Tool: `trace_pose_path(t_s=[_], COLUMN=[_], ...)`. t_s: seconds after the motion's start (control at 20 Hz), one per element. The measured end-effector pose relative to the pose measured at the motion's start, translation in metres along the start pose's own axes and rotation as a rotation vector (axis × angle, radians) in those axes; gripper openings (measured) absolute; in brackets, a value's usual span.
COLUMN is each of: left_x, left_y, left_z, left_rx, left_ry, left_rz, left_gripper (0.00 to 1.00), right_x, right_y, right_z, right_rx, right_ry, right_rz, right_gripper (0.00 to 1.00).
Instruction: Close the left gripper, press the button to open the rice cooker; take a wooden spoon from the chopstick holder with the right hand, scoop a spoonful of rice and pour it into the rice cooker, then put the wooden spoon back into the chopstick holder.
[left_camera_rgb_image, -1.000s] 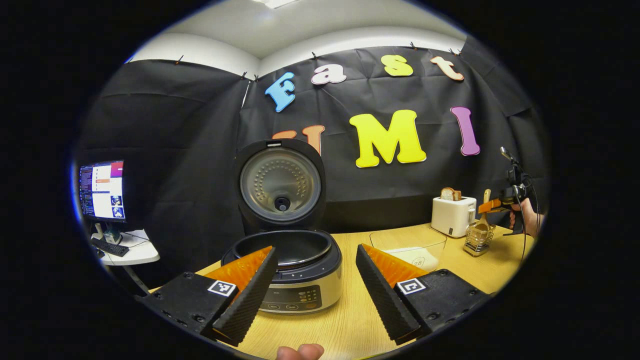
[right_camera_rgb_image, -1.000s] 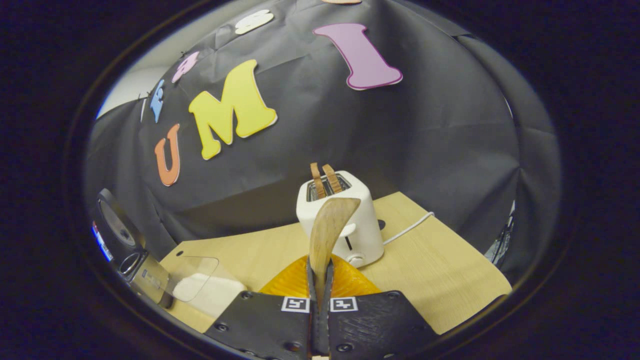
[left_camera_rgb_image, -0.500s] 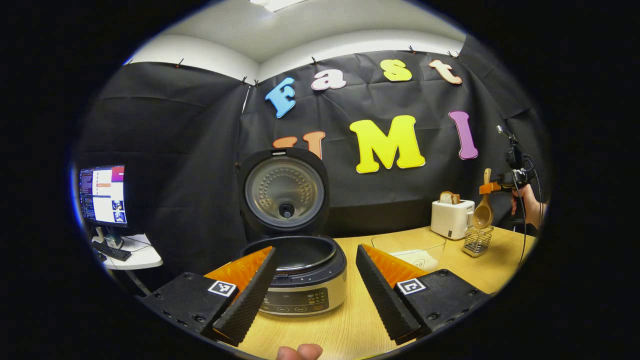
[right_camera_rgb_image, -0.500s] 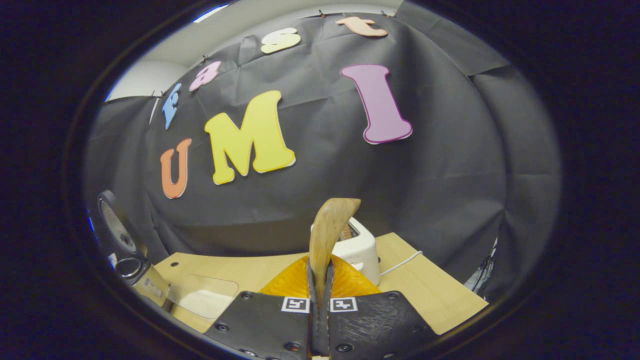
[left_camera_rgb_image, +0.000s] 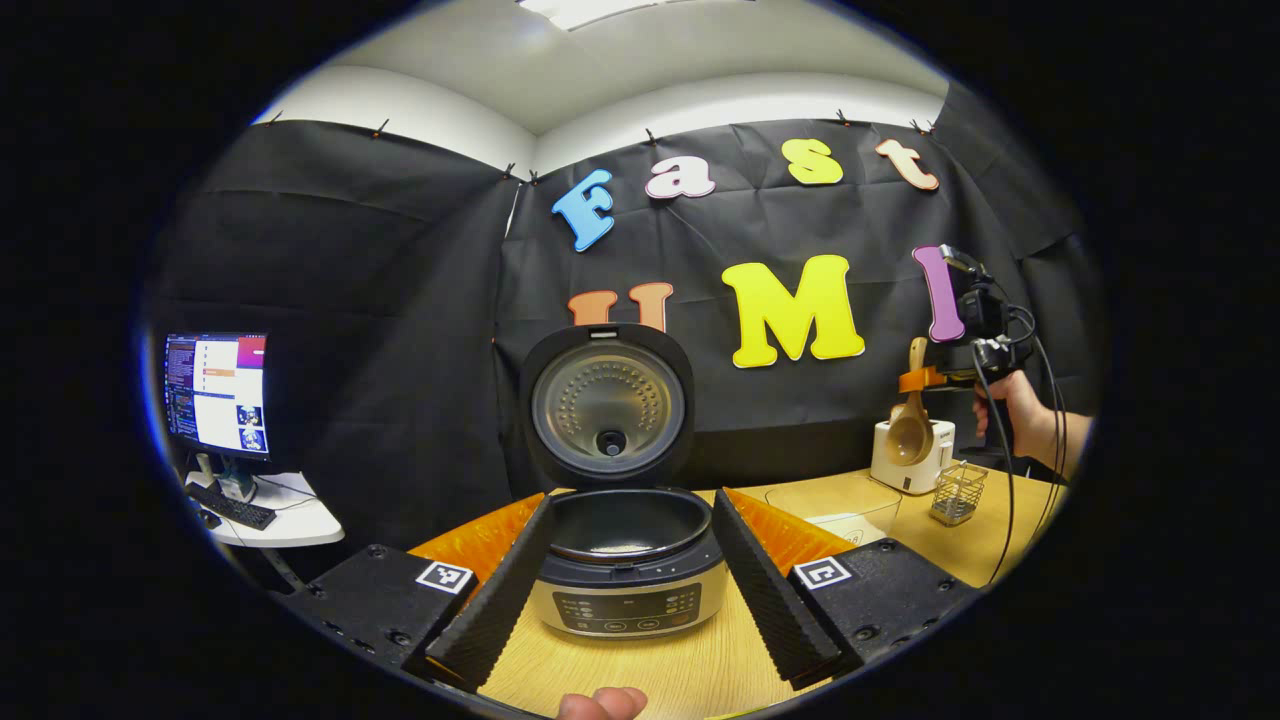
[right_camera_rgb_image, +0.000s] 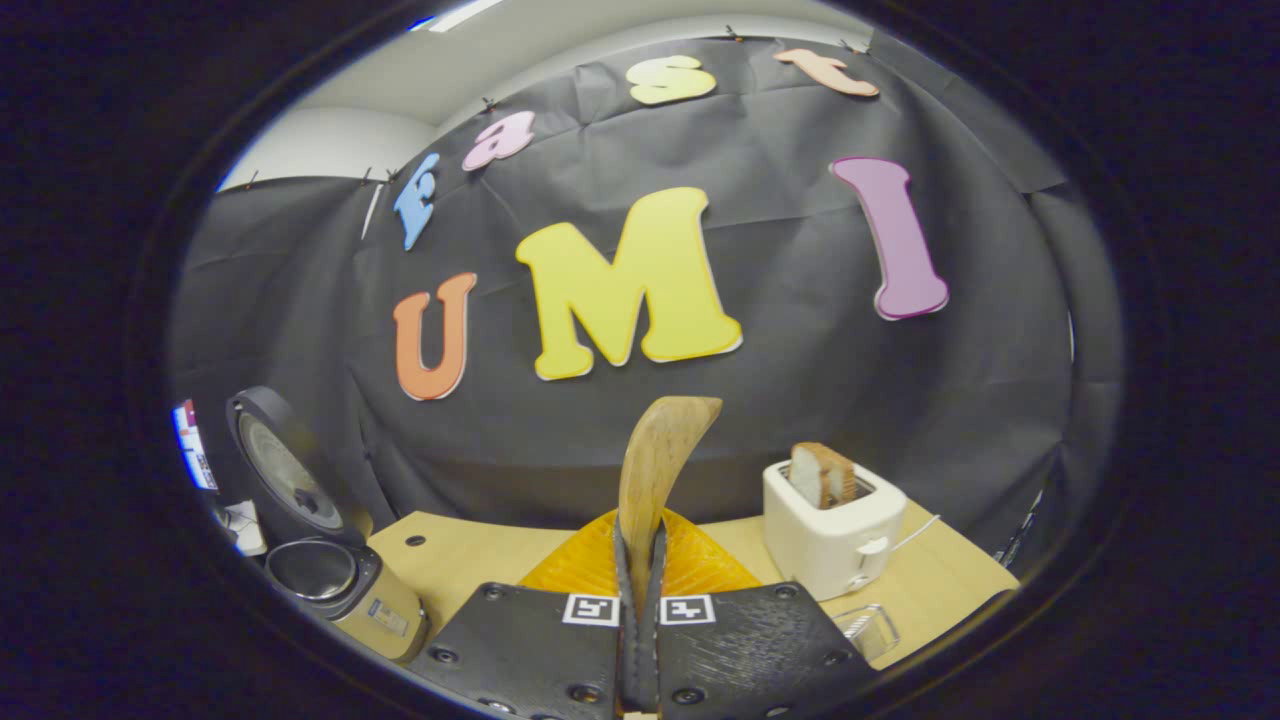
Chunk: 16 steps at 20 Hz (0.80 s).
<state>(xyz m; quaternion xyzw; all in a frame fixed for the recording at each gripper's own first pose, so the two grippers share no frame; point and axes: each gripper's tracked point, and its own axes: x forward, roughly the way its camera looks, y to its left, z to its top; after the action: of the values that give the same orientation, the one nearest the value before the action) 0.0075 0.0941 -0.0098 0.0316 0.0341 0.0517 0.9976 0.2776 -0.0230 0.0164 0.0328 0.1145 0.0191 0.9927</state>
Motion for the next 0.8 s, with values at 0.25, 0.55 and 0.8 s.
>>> trace_pose_path(t_s=[0.25,0.55,0.8], left_x=[-0.01,-0.01,-0.014], left_y=[0.018,0.048,0.057], left_z=[0.011,0.008,0.014], left_rx=[-0.013,-0.002,-0.033], left_ry=[-0.028,-0.026,-0.043], left_rz=[0.006,0.066,0.075], left_gripper=[1.0,1.0,1.0], right_x=[0.032,0.055,0.061], right_y=[0.048,0.052,0.045], right_z=[-0.054,-0.105,-0.12], right_rx=[-0.114,-0.32,-0.421], right_ry=[0.064,0.094,0.109], right_rz=[-0.012,-0.135,-0.216], right_gripper=[0.0,0.0,0.0])
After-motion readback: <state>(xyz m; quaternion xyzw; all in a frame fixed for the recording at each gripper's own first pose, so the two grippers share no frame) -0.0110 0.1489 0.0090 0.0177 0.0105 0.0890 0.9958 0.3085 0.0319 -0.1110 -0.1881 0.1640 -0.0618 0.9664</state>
